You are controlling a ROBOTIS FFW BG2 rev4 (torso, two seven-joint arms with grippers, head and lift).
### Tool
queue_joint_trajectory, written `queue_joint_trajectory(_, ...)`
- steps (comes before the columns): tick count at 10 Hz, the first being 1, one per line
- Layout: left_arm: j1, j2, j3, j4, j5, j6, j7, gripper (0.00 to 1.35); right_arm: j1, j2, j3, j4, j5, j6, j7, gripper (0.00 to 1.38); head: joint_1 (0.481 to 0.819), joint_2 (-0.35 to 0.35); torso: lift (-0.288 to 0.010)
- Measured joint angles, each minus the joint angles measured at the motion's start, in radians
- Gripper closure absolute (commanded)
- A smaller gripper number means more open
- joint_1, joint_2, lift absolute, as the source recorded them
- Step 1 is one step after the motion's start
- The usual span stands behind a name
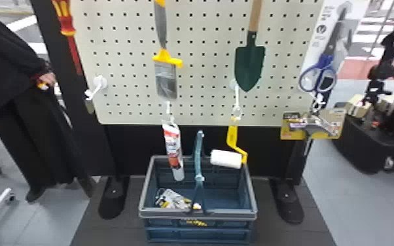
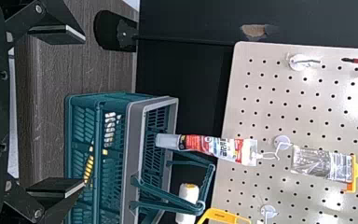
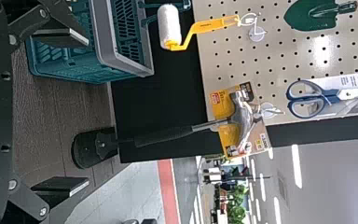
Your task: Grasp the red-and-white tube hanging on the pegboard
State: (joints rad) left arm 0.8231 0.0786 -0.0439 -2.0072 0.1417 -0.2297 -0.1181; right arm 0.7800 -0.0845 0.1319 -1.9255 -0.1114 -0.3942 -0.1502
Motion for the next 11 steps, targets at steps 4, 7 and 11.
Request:
queue_joint_trajectory(4,-0.002,0.0,0.0,0.001,-0.002,-0.009,0.0,0.21,-0.002,0.003,0.0,0.011,0.002,0.0,0.0,0.24,0.549,0.0,-0.1)
queue_joint_trajectory(7,-0.009,0.0,0.0,0.001,-0.006,-0.014,0.0,0.21,0.0,0.004,0.0,0.018,0.002,0.0,0.0,0.24,0.549,0.0,-0.1)
queue_joint_trajectory(11,-0.132,0.035,0.001,0.097,0.017,-0.017,-0.094,0.21,0.0,0.007,0.001,0.025,0.002,0.0,0.003,0.24,0.549,0.0,-0.1)
